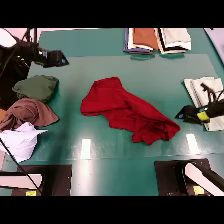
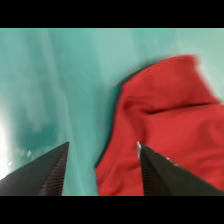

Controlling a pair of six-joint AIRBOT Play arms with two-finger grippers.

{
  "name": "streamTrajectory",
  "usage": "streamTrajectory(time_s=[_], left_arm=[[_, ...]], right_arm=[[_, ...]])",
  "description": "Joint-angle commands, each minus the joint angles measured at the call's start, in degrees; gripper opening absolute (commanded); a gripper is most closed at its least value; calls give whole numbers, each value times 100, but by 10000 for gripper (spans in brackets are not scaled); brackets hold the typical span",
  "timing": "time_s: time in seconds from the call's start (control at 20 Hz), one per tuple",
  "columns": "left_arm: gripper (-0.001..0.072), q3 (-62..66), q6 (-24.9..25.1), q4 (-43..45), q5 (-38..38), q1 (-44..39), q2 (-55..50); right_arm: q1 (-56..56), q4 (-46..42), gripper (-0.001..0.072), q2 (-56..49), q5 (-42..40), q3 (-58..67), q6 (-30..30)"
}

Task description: Fold the shirts.

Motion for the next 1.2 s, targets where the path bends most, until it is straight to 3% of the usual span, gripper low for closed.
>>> streamTrajectory(time_s=[0.0, 0.15, 0.25, 0.3, 0.4, 0.7, 0.9, 1.15], left_arm=[[521, -295, -2, -17, 0, 57, -249], [521, -308, -4, -20, 13, 55, -396], [521, -321, -2, -24, 59, 55, -459], [521, -321, -2, -26, 70, 55, -492], [521, -321, 0, -153, 125, 55, -570], [521, -321, 262, -787, 605, -11, -1152], [521, -321, 588, -787, 890, -505, -1622], [521, -319, 586, -826, 1241, -992, -2063]], right_arm=[[-111, -295, 567, -7, -310, -675, -37], [-105, -332, 565, -9, -566, -778, -37], [-105, -319, 489, -9, -688, -796, -37], [-103, -282, 369, -9, -715, -791, -46], [-103, -282, 26, -9, -732, -791, -157], [-105, -286, 19, -7, -682, -787, -166], [-105, -282, 19, -7, -680, -774, -144], [-105, -284, 19, -7, -682, -774, -142]])
